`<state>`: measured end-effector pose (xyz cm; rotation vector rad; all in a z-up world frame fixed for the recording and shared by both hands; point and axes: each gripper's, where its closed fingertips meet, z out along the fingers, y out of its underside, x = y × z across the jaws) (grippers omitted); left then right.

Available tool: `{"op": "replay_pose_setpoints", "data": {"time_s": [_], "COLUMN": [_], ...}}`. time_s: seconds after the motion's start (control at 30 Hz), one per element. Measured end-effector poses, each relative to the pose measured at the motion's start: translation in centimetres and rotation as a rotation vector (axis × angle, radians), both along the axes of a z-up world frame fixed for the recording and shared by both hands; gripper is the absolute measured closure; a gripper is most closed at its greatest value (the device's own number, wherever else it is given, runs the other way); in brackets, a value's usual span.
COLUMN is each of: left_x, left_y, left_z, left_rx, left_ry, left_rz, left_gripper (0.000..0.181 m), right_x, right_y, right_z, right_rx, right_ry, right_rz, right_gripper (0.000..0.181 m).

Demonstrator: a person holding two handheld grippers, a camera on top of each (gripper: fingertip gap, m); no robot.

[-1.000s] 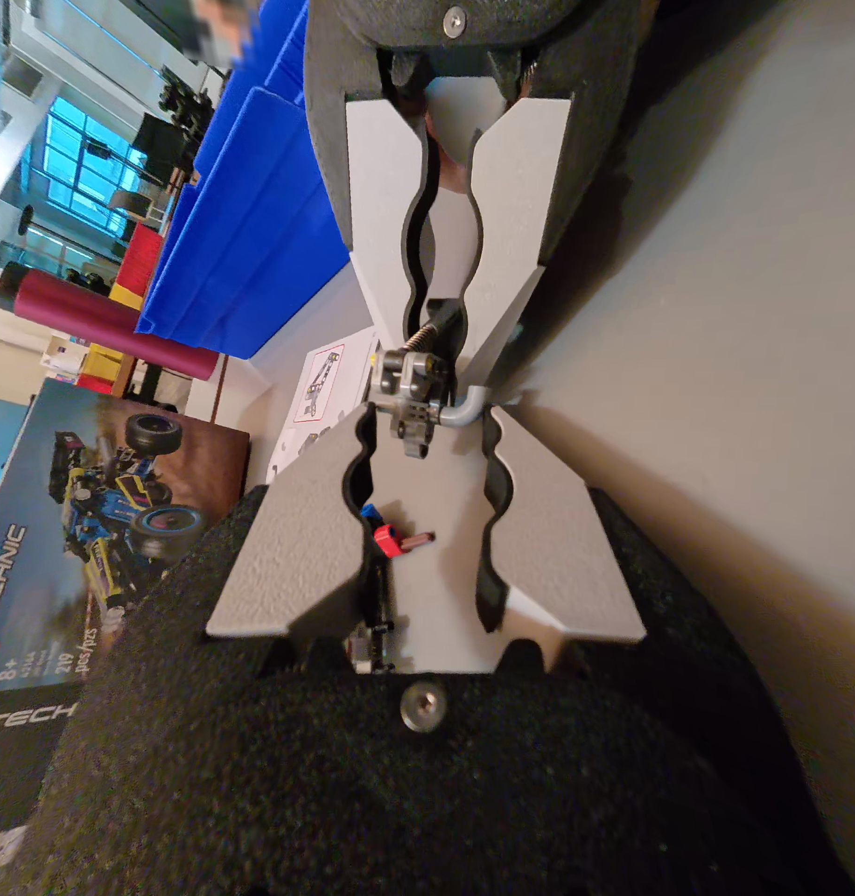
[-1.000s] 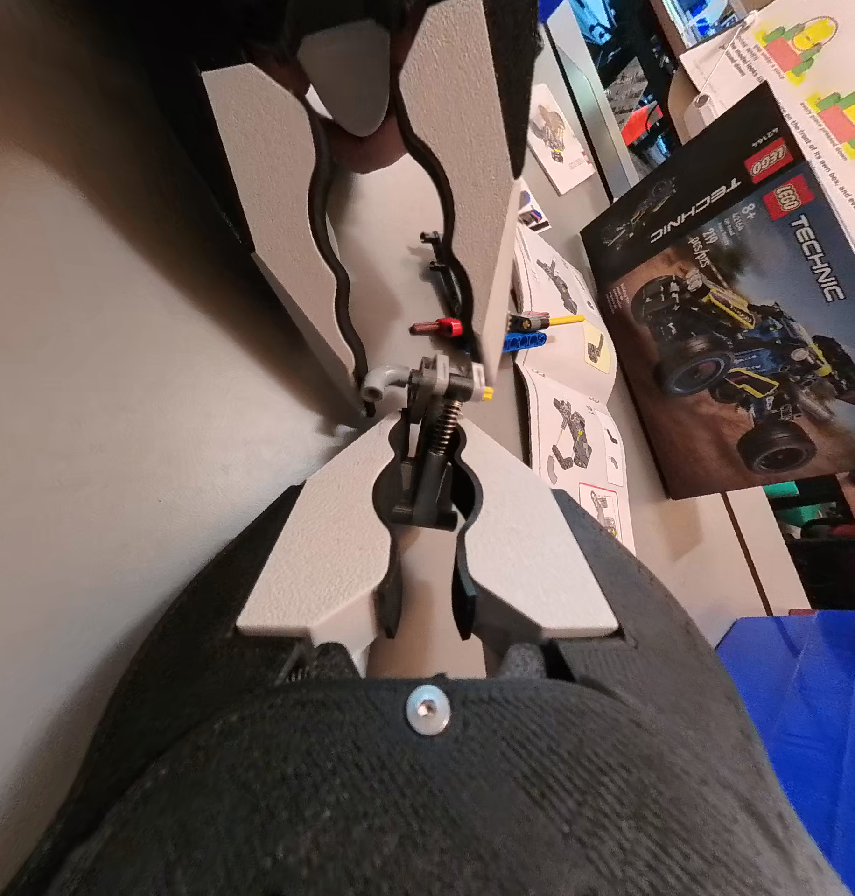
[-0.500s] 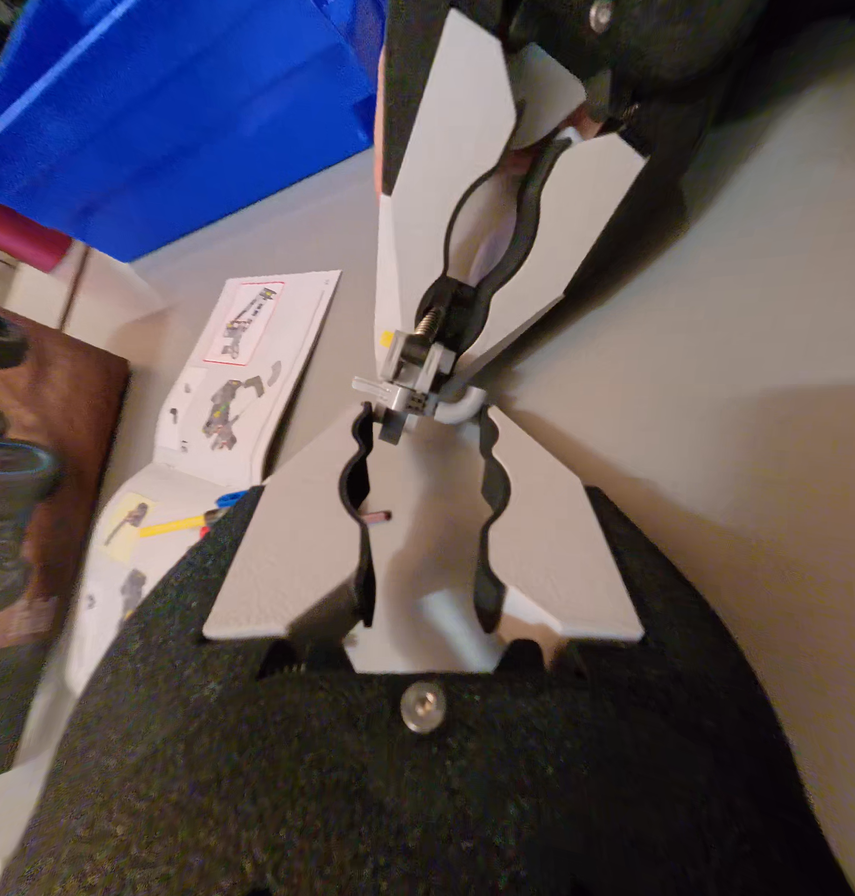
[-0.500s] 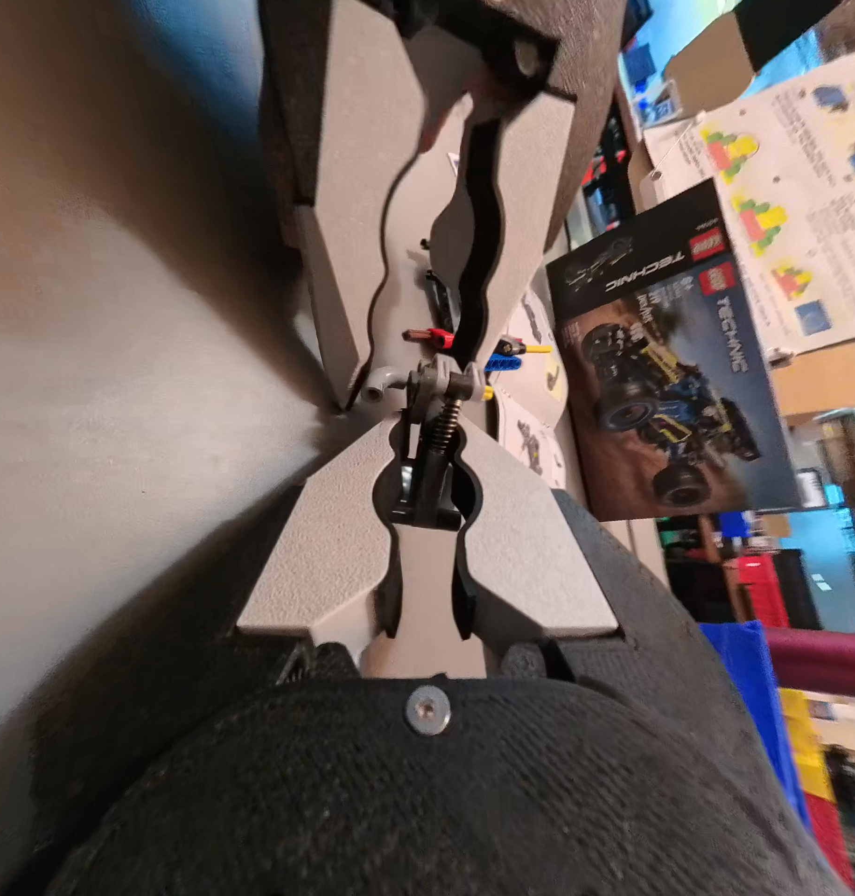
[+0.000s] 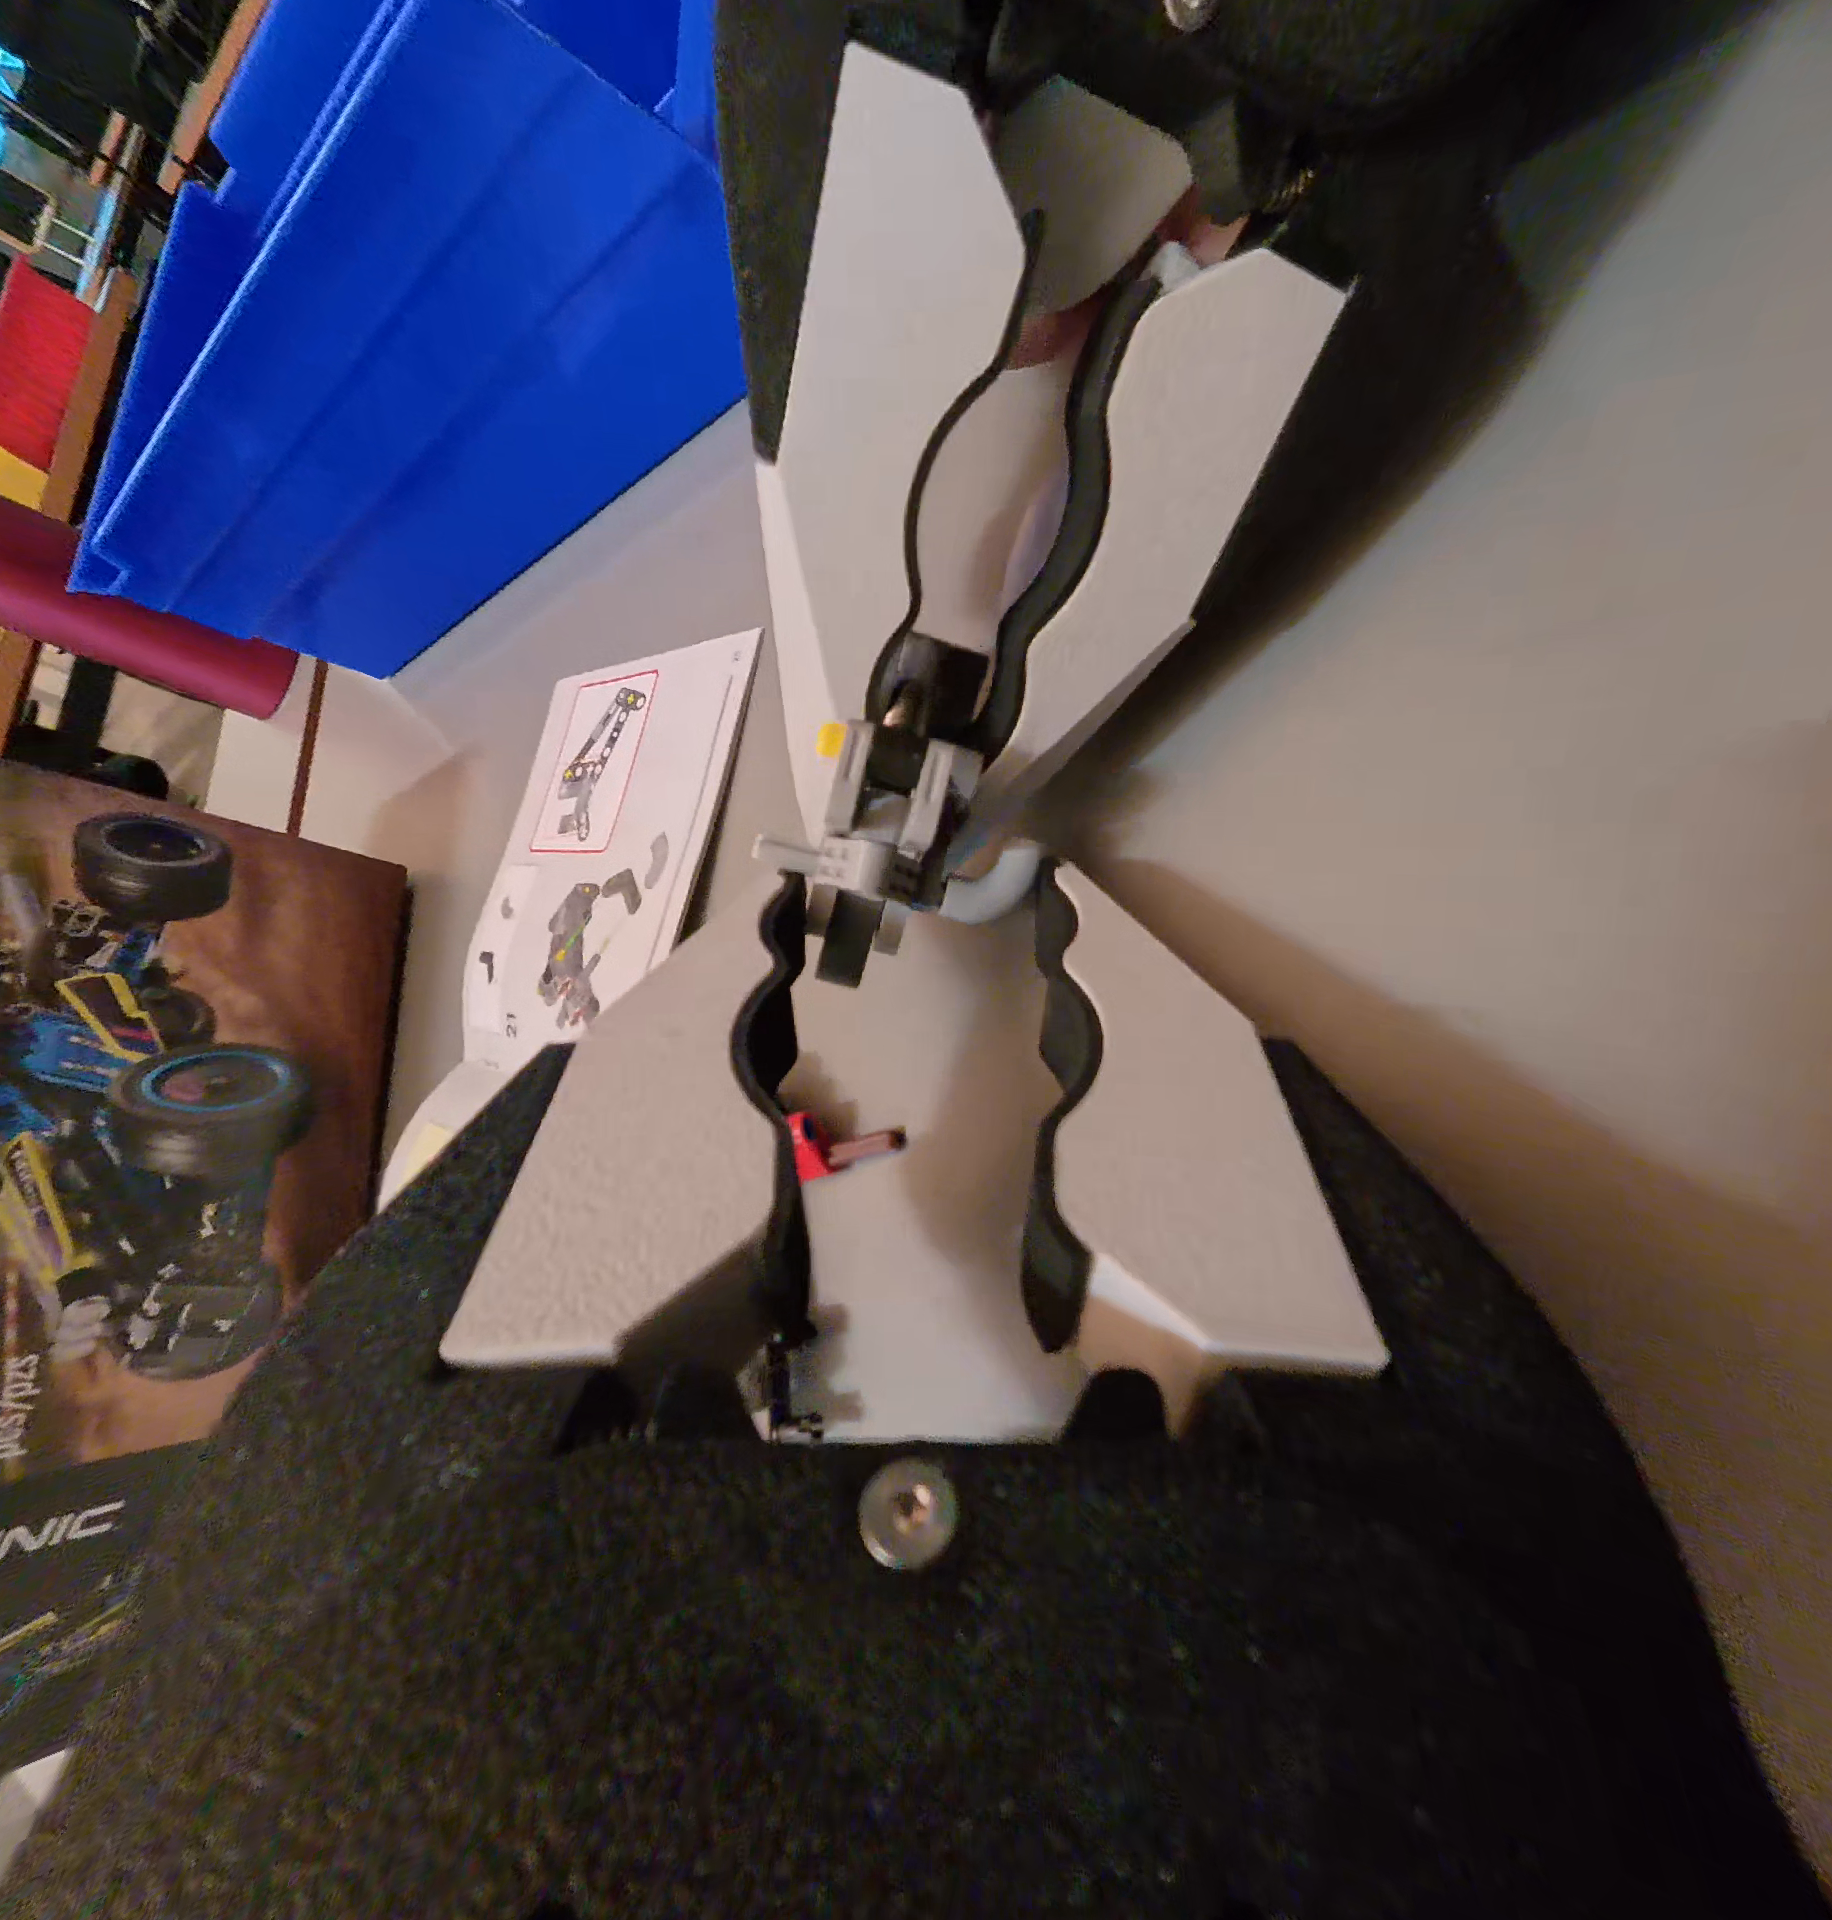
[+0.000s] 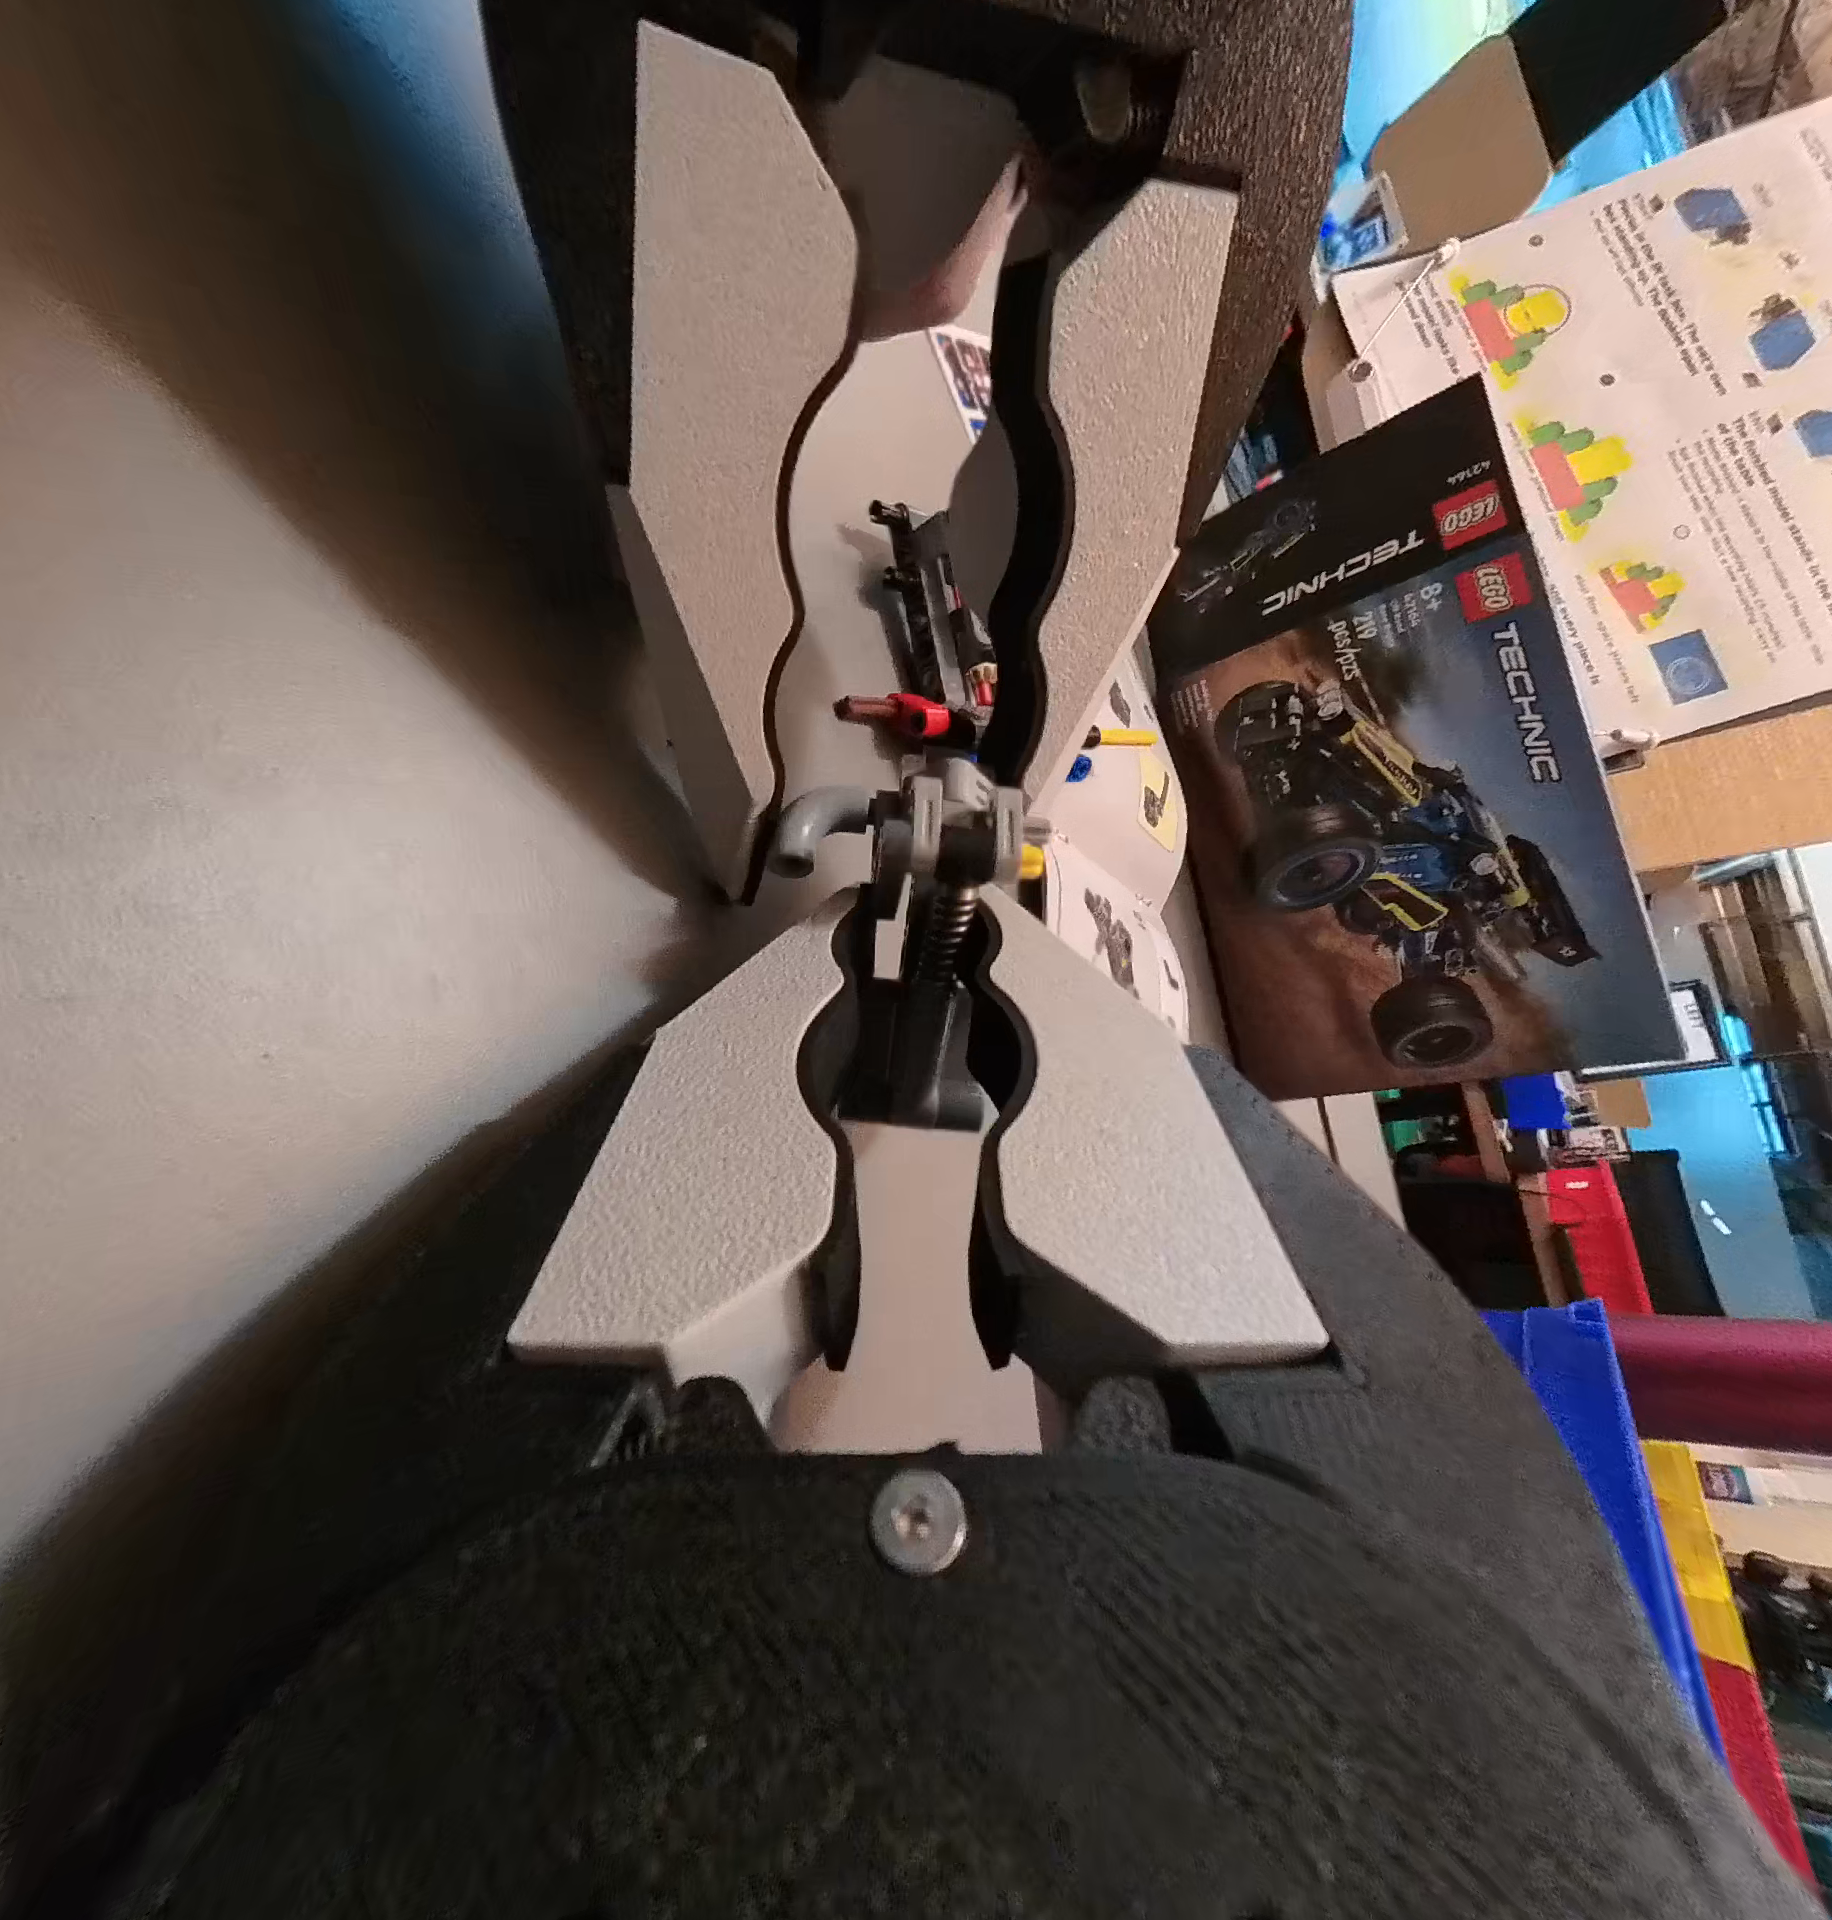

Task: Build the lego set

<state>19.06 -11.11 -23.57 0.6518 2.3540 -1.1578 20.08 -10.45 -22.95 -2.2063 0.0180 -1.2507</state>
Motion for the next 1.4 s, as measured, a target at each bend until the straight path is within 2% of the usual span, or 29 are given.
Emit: {"op": "replay_pose_setpoints", "data": {"time_s": [1.13,1.27,1.4], "left_x": [0.2,0.6,1.3], "left_y": [-0.2,-0.4,0.1], "left_z": [-0.3,0.1,0.5], "left_rx": [0.009,-0.053,-0.091], "left_ry": [0.08,0.033,-0.003], "left_rz": [-0.012,-0.018,0.035], "left_gripper": [0.143,0.141,0.137], "right_x": [0.5,0.8,1.2], "right_y": [-0.3,-0.3,-1.4], "right_z": [-0.2,0.0,-0.5], "right_rx": [-0.045,0.041,0.165], "right_ry": [-0.009,0.069,0.346], "right_rz": [-0.051,-0.069,-0.23], "right_gripper": [0.169,0.167,0.168]}}
